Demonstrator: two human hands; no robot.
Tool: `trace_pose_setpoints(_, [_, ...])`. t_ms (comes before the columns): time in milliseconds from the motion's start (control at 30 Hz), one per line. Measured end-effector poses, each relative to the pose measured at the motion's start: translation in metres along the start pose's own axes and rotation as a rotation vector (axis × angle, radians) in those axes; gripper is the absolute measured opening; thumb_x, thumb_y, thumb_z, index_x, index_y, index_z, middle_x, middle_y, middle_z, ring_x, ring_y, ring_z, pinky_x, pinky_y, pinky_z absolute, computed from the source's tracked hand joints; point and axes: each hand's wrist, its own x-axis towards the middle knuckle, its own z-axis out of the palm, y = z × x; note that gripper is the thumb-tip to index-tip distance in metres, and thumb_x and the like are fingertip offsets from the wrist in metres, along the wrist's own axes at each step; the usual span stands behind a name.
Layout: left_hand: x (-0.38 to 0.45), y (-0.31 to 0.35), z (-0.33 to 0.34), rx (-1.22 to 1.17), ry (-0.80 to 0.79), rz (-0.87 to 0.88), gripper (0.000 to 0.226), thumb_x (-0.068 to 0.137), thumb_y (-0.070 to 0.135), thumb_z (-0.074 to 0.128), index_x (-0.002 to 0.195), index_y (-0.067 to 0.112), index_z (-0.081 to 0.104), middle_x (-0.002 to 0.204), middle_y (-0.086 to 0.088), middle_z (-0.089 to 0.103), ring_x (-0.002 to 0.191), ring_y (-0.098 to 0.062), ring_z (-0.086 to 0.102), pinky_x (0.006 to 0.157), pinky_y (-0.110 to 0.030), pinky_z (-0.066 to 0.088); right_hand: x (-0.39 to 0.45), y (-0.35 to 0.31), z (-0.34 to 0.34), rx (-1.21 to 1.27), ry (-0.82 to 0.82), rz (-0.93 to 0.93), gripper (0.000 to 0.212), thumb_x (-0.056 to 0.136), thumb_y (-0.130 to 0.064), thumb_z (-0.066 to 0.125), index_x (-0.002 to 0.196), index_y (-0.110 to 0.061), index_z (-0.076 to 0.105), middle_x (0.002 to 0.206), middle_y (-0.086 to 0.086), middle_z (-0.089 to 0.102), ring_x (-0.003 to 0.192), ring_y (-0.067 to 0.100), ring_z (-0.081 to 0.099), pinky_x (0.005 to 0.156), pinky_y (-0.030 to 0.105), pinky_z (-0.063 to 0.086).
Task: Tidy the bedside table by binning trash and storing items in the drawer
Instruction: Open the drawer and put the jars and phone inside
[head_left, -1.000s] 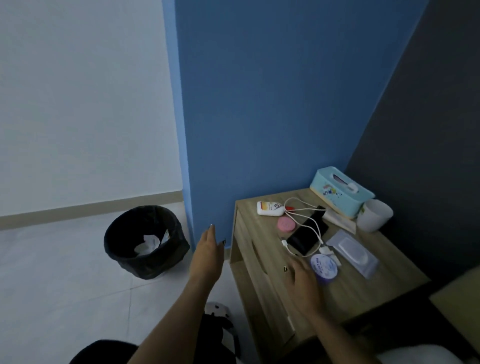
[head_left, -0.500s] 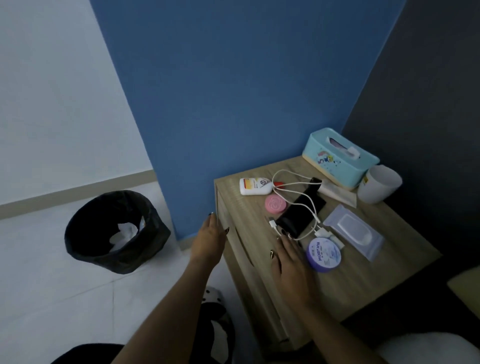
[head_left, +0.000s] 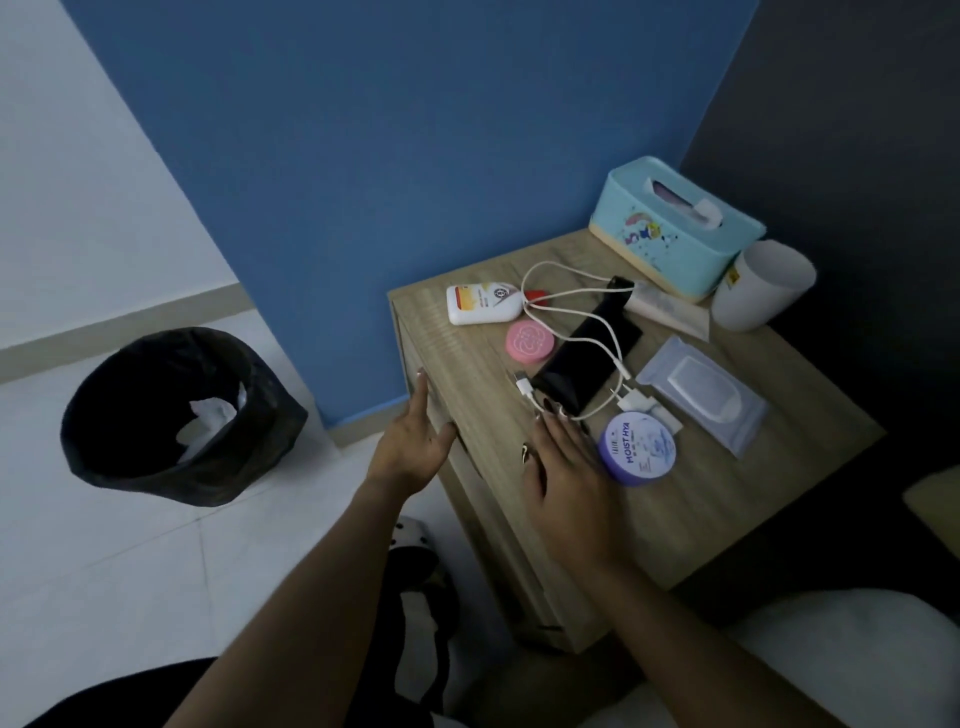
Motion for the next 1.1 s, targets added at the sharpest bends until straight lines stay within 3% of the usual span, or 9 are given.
trace_pose_setpoints(167, [0.006, -0.004, 0.002, 0.051, 0.023, -0.021, 0.083, 0.093, 0.058, 0.038, 0.151, 0.027, -0.013, 0.132, -0.023, 0.056, 0.114, -0.036, 0.059, 0.096, -0.045, 0.047, 0.000, 0.000, -0.001, -0.017, -0.028, 0.007, 0.053, 0.094, -0.033, 0.034, 0.142, -0.013, 0.045, 0.147, 0.003, 0.047, 0.140, 0.018, 0.038, 0.112, 0.040, 0.039])
trace_pose_setpoints(367, [0.023, 0.002, -0.001, -0.056, 0.057, -0.108, 0.088, 0.094, 0.050, 0.042, 0.150, 0.015, -0.017, 0.152, -0.022, 0.033, 0.130, -0.038, 0.047, 0.103, -0.049, 0.042, 0.000, 0.001, 0.000, -0.026, -0.061, 0.013, 0.051, 0.096, -0.033, 0.036, 0.144, -0.015, 0.042, 0.150, 0.001, 0.043, 0.142, 0.015, 0.033, 0.113, 0.039, 0.036])
trace_pose_setpoints(567, [0.029, 0.005, -0.002, -0.090, 0.022, -0.013, 0.096, 0.091, 0.049, 0.052, 0.150, 0.020, -0.019, 0.154, -0.020, 0.029, 0.130, -0.041, 0.045, 0.104, -0.051, 0.040, 0.000, 0.001, -0.002, -0.013, -0.046, 0.015, 0.050, 0.096, -0.030, 0.043, 0.143, -0.015, 0.044, 0.148, 0.002, 0.045, 0.141, 0.016, 0.036, 0.113, 0.038, 0.037])
trace_pose_setpoints(700, [0.032, 0.005, 0.008, -0.195, 0.092, 0.081, 0.093, 0.090, 0.045, 0.055, 0.151, 0.023, -0.012, 0.158, -0.015, 0.022, 0.135, -0.037, 0.040, 0.108, -0.052, 0.038, 0.000, 0.000, -0.003, -0.007, -0.042, 0.020, 0.050, 0.095, -0.029, 0.045, 0.143, -0.014, 0.044, 0.148, 0.002, 0.045, 0.141, 0.016, 0.035, 0.113, 0.038, 0.037])
trace_pose_setpoints(833, [0.033, 0.010, 0.016, -0.312, 0.171, 0.022, 0.086, 0.077, 0.081, 0.022, 0.148, 0.037, 0.001, 0.153, -0.011, 0.032, 0.135, -0.030, 0.041, 0.109, -0.054, 0.037, -0.001, 0.000, -0.004, -0.001, -0.052, 0.020, 0.051, 0.096, -0.032, 0.040, 0.144, -0.015, 0.042, 0.149, 0.001, 0.044, 0.142, 0.015, 0.034, 0.113, 0.039, 0.037])
trace_pose_setpoints(900, [0.031, 0.016, 0.016, -0.274, 0.237, 0.012, 0.086, 0.075, 0.083, 0.014, 0.147, 0.038, 0.002, 0.153, -0.010, 0.032, 0.137, -0.031, 0.039, 0.109, -0.055, 0.036, -0.001, 0.000, -0.004, 0.002, -0.056, 0.021, 0.052, 0.096, -0.034, 0.037, 0.144, -0.016, 0.041, 0.149, 0.001, 0.044, 0.142, 0.014, 0.033, 0.113, 0.038, 0.037])
trace_pose_setpoints(967, [0.026, 0.020, 0.015, -0.239, 0.211, 0.003, 0.090, 0.077, 0.076, 0.016, 0.149, 0.029, -0.010, 0.159, -0.014, 0.017, 0.142, -0.032, 0.030, 0.111, -0.055, 0.033, -0.001, -0.001, -0.005, 0.006, -0.057, 0.020, 0.052, 0.096, -0.034, 0.037, 0.144, -0.016, 0.041, 0.149, 0.001, 0.044, 0.142, 0.015, 0.033, 0.113, 0.038, 0.036])
trace_pose_setpoints(1033, [0.023, 0.018, 0.015, -0.156, 0.193, 0.002, 0.083, 0.094, 0.049, 0.035, 0.149, 0.016, -0.017, 0.161, -0.016, -0.002, 0.147, -0.034, 0.016, 0.114, -0.055, 0.030, -0.001, -0.001, -0.005, 0.008, -0.048, 0.018, 0.051, 0.096, -0.032, 0.041, 0.144, -0.015, 0.042, 0.149, 0.002, 0.045, 0.141, 0.015, 0.035, 0.113, 0.039, 0.037])
trace_pose_setpoints(1100, [0.024, 0.010, 0.016, 0.029, 0.241, 0.006, 0.085, 0.096, 0.025, 0.049, 0.150, 0.008, -0.014, 0.160, -0.019, -0.010, 0.149, -0.035, 0.003, 0.116, -0.055, 0.024, -0.001, 0.000, -0.004, -0.002, -0.047, 0.020, 0.051, 0.096, -0.032, 0.041, 0.144, -0.015, 0.042, 0.149, 0.001, 0.045, 0.141, 0.015, 0.035, 0.113, 0.039, 0.037])
